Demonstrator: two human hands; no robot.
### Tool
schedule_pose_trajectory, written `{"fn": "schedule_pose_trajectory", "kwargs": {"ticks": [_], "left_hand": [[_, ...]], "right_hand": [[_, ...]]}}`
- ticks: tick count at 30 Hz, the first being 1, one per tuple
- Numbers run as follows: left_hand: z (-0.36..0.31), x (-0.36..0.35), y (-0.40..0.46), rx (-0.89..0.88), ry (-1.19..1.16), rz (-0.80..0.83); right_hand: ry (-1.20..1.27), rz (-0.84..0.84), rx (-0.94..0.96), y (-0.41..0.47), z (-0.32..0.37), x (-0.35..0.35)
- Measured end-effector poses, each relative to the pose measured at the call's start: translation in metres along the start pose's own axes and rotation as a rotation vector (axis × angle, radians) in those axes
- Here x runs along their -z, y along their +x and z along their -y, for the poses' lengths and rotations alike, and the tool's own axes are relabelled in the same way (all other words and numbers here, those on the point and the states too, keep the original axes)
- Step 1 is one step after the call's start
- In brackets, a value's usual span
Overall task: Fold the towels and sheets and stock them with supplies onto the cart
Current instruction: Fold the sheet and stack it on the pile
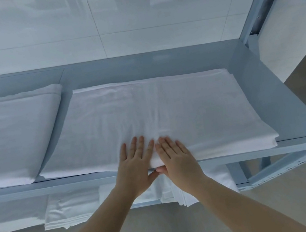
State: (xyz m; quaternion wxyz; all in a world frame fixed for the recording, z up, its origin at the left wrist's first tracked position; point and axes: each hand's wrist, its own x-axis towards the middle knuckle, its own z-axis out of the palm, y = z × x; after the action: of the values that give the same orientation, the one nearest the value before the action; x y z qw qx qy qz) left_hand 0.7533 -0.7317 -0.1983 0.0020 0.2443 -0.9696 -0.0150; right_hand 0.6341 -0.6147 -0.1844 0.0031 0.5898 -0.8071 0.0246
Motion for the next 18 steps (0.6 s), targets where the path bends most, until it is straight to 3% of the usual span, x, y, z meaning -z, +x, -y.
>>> {"fn": "schedule_pose_trajectory", "kwargs": {"ticks": [9, 14, 18], "left_hand": [[0.003, 0.012, -0.031, 0.079, 0.004, 0.028], [-0.016, 0.016, -0.021, -0.078, -0.037, -0.111], [-0.021, 0.013, -0.008, -0.12, 0.004, -0.002]], "right_hand": [[-0.039, -0.19, 0.031, -0.017, 0.006, 0.0], [0.036, -0.293, 0.064, -0.017, 0.011, 0.007], [0.041, -0.317, 0.074, -0.017, 0.006, 0.002]]}}
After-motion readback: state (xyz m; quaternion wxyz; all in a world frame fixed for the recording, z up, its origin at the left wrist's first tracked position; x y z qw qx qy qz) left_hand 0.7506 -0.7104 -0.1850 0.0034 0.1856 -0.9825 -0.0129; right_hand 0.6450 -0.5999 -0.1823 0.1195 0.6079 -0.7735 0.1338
